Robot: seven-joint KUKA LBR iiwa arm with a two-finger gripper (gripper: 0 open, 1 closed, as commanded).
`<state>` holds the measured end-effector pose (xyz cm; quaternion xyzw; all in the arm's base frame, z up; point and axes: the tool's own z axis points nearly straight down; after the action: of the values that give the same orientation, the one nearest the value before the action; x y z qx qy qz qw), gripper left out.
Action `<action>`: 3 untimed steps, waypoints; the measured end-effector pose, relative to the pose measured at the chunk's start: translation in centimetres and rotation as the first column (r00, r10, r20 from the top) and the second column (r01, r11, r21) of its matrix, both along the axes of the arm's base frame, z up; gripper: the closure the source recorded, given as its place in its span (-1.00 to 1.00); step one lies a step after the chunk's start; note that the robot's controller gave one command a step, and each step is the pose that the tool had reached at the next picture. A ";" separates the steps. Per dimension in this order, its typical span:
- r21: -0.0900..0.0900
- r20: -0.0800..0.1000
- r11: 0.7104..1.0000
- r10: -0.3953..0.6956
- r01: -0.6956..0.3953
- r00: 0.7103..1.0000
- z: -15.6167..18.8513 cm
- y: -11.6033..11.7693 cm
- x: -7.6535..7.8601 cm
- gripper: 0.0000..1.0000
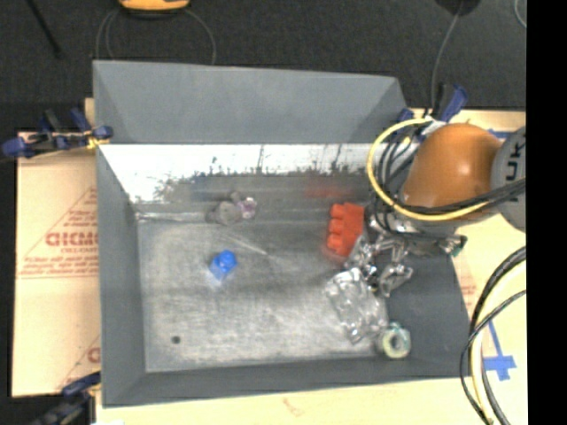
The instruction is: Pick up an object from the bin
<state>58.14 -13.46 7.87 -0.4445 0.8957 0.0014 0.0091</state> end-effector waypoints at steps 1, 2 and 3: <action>0.002 0.001 1.000 0.000 0.000 1.000 -0.1 0.1 0.0 -1.00; -0.001 0.001 1.000 -0.002 0.002 1.000 0.0 -0.1 0.0 1.00; 0.003 0.002 1.000 -0.003 0.003 1.000 0.0 0.1 0.0 -1.00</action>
Offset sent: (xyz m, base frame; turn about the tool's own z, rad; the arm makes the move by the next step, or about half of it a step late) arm 0.0000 0.0000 0.0000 0.0000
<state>58.15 -13.38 7.83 -0.4433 0.8963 0.0021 0.0105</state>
